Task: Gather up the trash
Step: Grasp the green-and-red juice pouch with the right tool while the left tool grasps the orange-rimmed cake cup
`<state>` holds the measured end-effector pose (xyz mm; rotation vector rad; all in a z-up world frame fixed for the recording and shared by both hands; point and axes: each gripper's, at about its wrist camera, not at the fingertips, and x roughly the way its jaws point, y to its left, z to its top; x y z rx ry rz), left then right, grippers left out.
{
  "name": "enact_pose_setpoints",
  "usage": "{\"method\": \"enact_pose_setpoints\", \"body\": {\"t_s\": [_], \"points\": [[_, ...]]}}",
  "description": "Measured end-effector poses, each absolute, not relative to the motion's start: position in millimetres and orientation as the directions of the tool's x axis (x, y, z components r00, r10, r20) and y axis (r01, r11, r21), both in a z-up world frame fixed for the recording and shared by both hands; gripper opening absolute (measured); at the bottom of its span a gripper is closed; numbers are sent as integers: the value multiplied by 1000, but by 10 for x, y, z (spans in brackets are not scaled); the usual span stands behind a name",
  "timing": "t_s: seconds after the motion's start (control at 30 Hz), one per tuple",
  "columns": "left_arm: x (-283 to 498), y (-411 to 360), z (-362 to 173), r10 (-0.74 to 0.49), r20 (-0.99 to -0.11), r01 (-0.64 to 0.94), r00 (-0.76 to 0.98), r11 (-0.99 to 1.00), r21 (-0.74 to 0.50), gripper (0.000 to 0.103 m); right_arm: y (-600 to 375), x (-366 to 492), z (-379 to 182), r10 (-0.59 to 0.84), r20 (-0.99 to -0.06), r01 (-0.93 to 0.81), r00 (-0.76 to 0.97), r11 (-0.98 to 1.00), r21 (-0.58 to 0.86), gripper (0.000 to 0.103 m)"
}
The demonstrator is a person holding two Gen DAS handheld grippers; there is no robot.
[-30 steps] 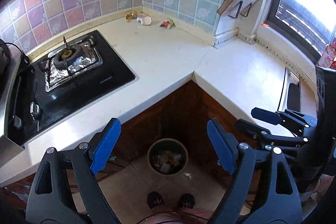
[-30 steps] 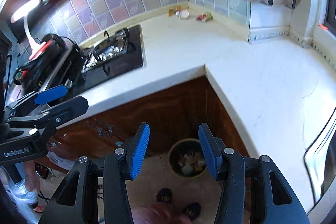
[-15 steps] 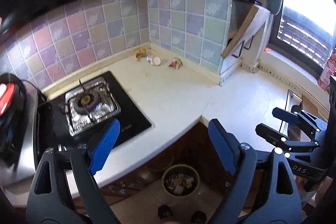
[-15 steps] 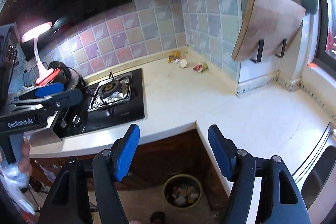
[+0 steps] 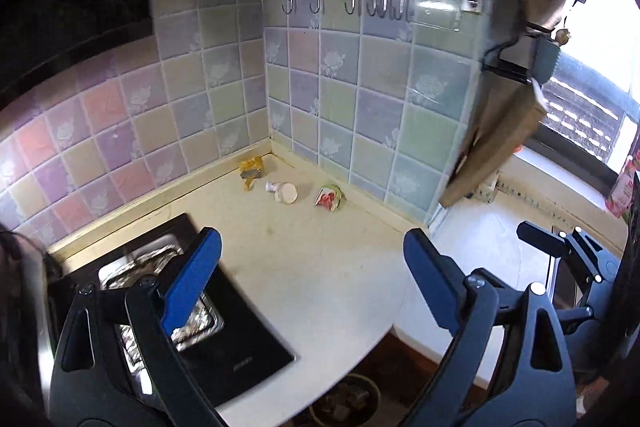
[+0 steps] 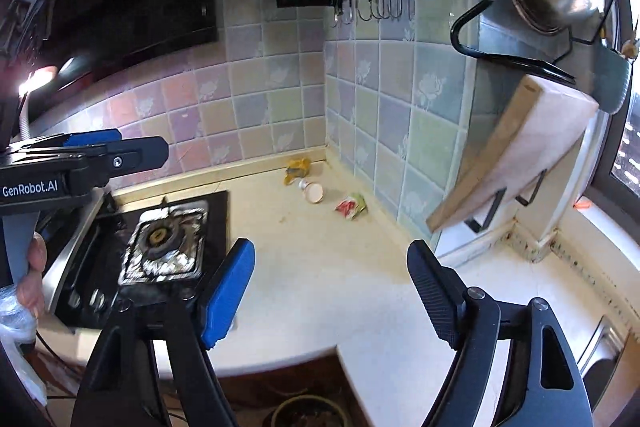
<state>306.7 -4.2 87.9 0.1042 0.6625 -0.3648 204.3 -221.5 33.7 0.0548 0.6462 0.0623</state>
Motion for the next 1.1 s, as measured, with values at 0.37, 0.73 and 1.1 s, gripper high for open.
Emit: {"method": "enact_pose_setpoints", "body": {"t_s": [0.37, 0.73, 1.1], "points": [[5717, -273, -404, -328, -784, 429, 528, 899, -87, 92, -2057, 4313, -427, -67, -712, 159, 699, 985, 63, 81], [7070, -492, -1938, -288, -876, 353, 388, 924, -148, 92, -2164, 5641, -1655, -141, -802, 342, 580, 936, 83, 81], [7415, -646, -2548, -274, -895, 321, 351, 933, -160, 91, -2178, 5965, -2347, -115, -848, 375, 518, 921, 103, 80]]}}
